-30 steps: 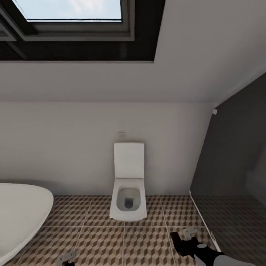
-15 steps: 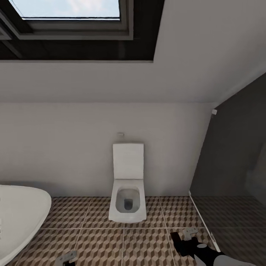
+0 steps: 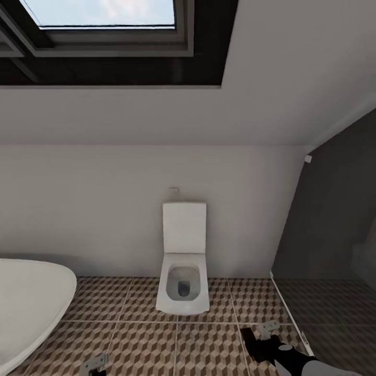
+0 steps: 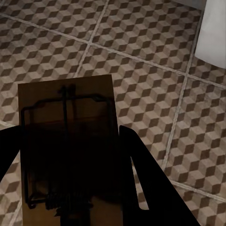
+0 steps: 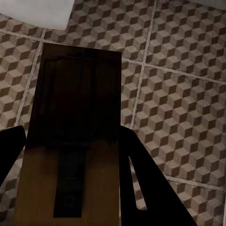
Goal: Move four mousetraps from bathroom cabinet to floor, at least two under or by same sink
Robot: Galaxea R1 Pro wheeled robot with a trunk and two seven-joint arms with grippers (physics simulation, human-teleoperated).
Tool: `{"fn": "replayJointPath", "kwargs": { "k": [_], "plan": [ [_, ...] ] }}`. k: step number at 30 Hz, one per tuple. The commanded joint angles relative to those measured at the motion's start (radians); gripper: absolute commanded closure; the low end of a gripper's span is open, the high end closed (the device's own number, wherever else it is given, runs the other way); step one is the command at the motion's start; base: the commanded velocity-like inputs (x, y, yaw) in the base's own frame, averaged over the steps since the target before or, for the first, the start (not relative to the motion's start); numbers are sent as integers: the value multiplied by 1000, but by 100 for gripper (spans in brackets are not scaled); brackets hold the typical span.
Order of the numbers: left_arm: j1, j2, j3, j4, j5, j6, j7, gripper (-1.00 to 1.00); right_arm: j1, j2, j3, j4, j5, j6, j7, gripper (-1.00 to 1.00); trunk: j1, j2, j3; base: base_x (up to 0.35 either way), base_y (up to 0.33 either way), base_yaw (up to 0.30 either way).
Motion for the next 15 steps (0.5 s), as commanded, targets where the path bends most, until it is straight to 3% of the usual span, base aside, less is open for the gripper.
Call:
{"fn": "replayJointPath", "kwargs": {
  "k": [1, 6, 15],
  "plan": [
    [-2, 0, -8, 4, 5, -6, 0, 100, -2, 0, 5, 4, 4, -7, 1, 100, 1, -2, -2, 0, 0, 0],
    [-2, 0, -8, 4, 5, -5, 0, 100, -2, 0, 6, 4, 4, -7, 1, 100, 1, -2, -2, 109, 0, 0],
    [-2, -2, -7, 4, 5, -3, 1, 100, -2, 0, 6, 4, 4, -8, 1, 100, 1, -2, -2, 306, 0, 0]
  ]
}}
